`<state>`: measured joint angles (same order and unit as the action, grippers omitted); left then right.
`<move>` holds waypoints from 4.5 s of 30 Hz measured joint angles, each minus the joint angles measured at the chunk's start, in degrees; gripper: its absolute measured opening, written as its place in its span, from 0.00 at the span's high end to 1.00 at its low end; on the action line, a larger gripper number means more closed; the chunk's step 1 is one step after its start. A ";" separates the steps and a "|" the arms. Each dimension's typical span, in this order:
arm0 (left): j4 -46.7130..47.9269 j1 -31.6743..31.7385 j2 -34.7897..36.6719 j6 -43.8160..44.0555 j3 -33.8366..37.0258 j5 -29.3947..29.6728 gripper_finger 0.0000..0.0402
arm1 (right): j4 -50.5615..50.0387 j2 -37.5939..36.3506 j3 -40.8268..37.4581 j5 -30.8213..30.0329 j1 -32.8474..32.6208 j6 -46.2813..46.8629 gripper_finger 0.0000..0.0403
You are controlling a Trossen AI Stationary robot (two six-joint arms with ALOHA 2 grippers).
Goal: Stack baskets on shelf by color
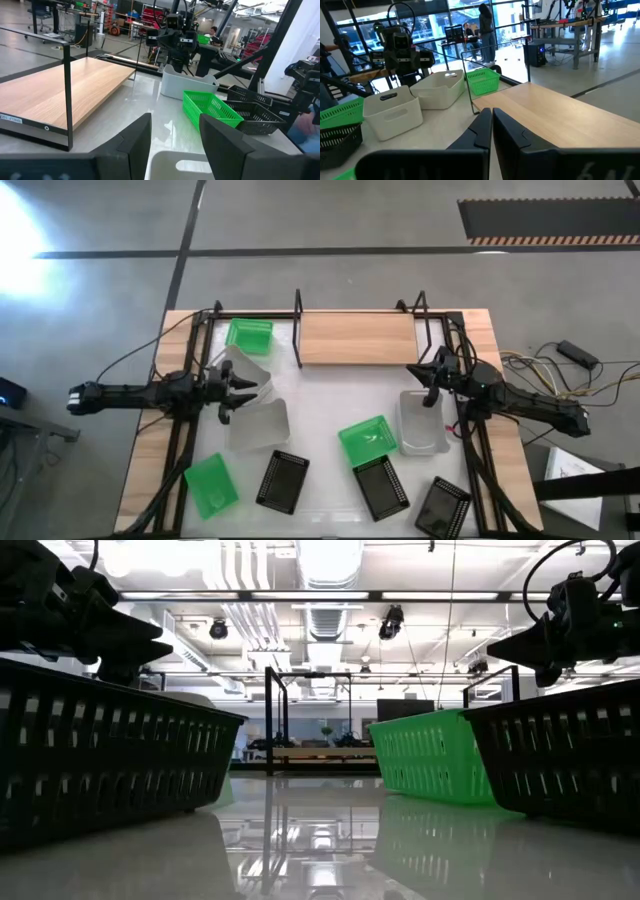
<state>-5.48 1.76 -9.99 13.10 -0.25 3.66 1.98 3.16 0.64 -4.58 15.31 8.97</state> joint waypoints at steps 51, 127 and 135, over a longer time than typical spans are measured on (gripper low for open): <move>0.00 0.01 0.01 0.00 0.00 0.02 0.62 | 20.87 1.15 0.00 13.19 -0.23 4.76 0.98; -0.02 0.02 -0.01 0.00 0.00 0.01 0.62 | -61.75 101.11 92.08 -3.66 -36.30 -3.53 0.97; -0.01 0.01 -0.01 0.00 0.00 0.00 0.62 | -57.39 91.03 91.97 -15.86 -30.38 -15.17 0.98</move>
<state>-5.49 1.77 -10.00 13.10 -0.25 3.66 -55.41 94.19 92.62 -20.44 -15.07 -6.20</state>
